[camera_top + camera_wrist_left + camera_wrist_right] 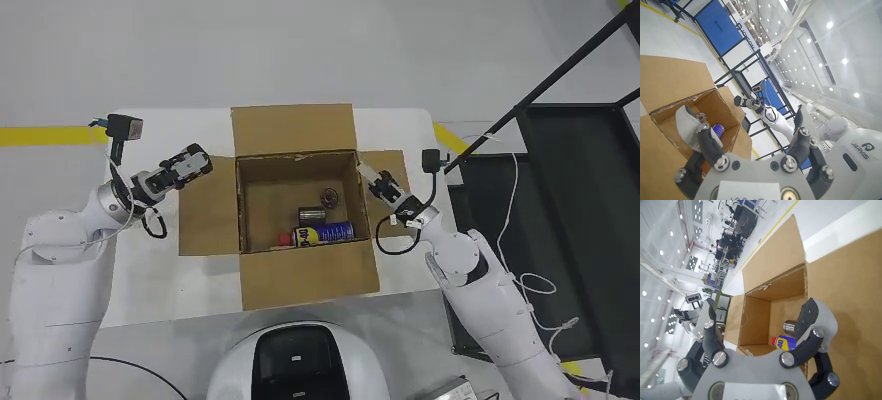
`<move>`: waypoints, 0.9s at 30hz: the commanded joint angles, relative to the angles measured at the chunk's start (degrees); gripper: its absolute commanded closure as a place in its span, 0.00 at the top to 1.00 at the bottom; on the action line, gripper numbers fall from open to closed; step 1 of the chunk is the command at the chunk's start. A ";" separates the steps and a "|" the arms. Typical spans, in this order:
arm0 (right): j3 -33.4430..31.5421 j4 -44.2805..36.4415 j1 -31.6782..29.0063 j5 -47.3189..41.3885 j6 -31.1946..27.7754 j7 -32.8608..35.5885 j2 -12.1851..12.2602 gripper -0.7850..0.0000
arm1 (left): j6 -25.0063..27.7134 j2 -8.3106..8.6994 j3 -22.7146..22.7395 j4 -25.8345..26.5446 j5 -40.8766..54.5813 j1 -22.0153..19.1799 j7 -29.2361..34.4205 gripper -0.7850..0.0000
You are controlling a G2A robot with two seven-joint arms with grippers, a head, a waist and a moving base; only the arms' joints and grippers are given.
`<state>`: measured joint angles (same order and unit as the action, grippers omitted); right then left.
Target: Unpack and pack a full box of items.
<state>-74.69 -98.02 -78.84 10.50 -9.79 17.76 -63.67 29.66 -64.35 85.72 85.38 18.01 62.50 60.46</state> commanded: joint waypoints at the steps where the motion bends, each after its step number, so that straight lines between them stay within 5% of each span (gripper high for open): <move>1: 1.95 -2.53 1.13 5.69 1.29 4.61 0.06 1.00 | 0.09 0.52 2.14 -0.55 0.19 -0.09 1.34 1.00; 11: 14.23 -0.29 10.15 18.48 4.49 13.41 -1.44 1.00 | -2.07 1.30 3.08 -2.25 3.34 0.60 3.74 1.00; 27: 14.23 -0.29 10.15 18.48 4.49 13.41 -1.44 1.00 | -2.07 1.30 3.08 -2.25 3.34 0.60 3.74 1.00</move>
<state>-60.46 -98.31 -68.69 28.98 -5.30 31.16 -65.11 27.59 -63.04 88.80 83.13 21.35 63.10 64.19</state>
